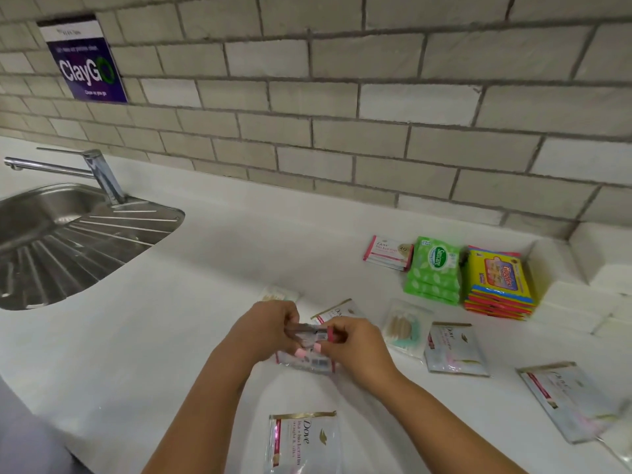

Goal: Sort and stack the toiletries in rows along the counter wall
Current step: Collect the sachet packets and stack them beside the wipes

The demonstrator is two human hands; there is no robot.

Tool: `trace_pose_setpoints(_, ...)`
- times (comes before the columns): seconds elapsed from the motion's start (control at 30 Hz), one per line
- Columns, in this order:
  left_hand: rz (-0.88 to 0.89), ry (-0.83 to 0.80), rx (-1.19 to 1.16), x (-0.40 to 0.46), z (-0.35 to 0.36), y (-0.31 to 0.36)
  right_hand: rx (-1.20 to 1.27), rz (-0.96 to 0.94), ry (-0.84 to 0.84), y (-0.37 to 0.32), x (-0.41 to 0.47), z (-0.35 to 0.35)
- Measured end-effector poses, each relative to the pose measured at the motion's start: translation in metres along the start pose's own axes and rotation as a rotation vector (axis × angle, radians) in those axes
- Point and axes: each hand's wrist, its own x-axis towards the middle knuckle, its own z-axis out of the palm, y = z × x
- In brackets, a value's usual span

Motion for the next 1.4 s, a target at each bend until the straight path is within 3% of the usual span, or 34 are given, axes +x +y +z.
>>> trace_pose_setpoints(0.1,0.037,0.178,-0.196,0.003,-0.004,0.001,0.094,-0.123,0.184,-0.001,0.004,-0.016)
trace_pose_setpoints(0.17,-0.05,0.26,-0.344,0.006,-0.003,0.005,0.016,-0.248,0.337,0.0,0.007,-0.026)
trace_pose_setpoints(0.23,-0.174,0.174,-0.638,0.006,-0.002,0.013,-0.115,-0.352,0.442,0.0,0.009,-0.034)
trace_pose_setpoints(0.3,-0.231,-0.036,-0.967,0.006,0.0,0.021,-0.188,-0.449,0.476,0.003,0.009,-0.04)
trace_pose_setpoints(0.4,-0.241,-0.148,-1.206,0.012,0.003,0.028,-0.254,-0.539,0.49,0.011,0.01,-0.046)
trace_pose_setpoints(0.57,-0.116,-0.175,-1.194,0.027,0.006,0.034,-0.306,-0.528,0.55,0.029,0.019,-0.049)
trace_pose_setpoints(0.8,0.044,-0.068,-0.988,0.047,-0.001,0.041,-0.063,-0.33,0.582,0.024,0.03,-0.066)
trace_pose_setpoints(0.87,0.128,-0.13,-0.834,0.052,-0.01,0.049,-0.01,-0.241,0.453,0.009,0.035,-0.079)
trace_pose_setpoints(0.93,0.192,-0.189,-0.658,0.06,-0.018,0.06,0.037,-0.134,0.204,-0.006,0.043,-0.091)
trace_pose_setpoints(1.0,0.226,-0.208,-0.515,0.069,-0.024,0.072,-0.07,-0.044,0.017,-0.014,0.054,-0.098)
trace_pose_setpoints(1.1,0.207,-0.187,-0.47,0.079,-0.029,0.086,-0.062,0.005,-0.009,-0.014,0.069,-0.104)
trace_pose_setpoints(1.17,0.135,-0.101,-0.595,0.082,-0.025,0.085,0.031,0.015,0.061,-0.01,0.076,-0.109)
trace_pose_setpoints(1.27,-0.044,0.063,-1.099,0.087,-0.001,0.074,0.229,0.02,0.166,-0.003,0.082,-0.114)
trace_pose_setpoints(1.33,-0.128,0.067,-1.389,0.086,0.023,0.073,0.375,0.02,0.257,0.001,0.085,-0.112)
trace_pose_setpoints(1.4,-0.156,-0.013,-1.484,0.082,0.046,0.08,0.408,0.035,0.385,0.005,0.088,-0.107)
